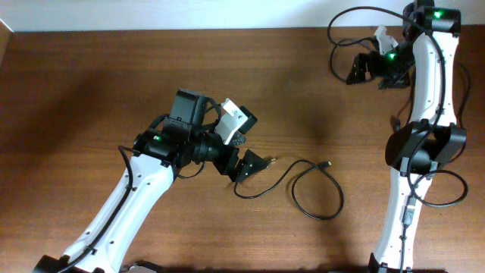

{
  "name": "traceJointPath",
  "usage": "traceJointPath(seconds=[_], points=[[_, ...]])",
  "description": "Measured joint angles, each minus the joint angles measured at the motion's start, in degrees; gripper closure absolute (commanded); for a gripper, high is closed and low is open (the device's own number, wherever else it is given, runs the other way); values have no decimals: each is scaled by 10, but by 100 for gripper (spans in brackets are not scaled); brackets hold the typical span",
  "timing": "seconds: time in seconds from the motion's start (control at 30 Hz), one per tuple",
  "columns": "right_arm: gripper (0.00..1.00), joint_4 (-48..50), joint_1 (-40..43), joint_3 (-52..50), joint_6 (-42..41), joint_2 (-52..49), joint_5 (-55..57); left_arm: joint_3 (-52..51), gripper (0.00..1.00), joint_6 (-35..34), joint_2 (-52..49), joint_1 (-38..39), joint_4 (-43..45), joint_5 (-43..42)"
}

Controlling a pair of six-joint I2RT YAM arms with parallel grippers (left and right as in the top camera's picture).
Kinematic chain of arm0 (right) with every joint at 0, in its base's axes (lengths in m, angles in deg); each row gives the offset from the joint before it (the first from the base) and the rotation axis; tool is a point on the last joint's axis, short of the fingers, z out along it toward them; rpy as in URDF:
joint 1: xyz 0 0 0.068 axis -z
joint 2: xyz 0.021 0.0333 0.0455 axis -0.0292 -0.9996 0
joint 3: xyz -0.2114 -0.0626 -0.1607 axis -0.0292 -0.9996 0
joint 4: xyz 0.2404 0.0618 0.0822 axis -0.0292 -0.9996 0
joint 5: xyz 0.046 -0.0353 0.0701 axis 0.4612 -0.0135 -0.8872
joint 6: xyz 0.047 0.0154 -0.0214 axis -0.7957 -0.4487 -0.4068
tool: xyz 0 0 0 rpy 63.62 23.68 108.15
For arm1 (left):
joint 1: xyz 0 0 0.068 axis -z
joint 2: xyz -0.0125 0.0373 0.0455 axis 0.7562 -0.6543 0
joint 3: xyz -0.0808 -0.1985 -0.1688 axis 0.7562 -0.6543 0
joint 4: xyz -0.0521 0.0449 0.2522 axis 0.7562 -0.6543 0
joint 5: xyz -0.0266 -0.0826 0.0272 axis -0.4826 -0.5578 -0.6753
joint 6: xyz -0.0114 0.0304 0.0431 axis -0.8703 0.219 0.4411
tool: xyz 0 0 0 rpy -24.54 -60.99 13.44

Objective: Untangle cables

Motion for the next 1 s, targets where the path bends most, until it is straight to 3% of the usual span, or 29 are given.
traceJointPath(seconds=[0.13,0.27,0.33,0.47,0.8,1.0], points=[[1,2,1,-191,-14,65,25,0,1,0,0,0,0,0],[1,-3,-26,-353,4,319,32,0,1,0,0,0,1,0],[1,-2,-79,-414,32,357,32,0,1,0,0,0,0,0],[1,71,-175,-519,64,349,39,0,1,0,0,0,1,0],[0,205,-175,-688,94,348,-87,0,1,0,0,0,0,0],[1,299,-175,-790,94,348,-104,0,1,0,0,0,0,0]])
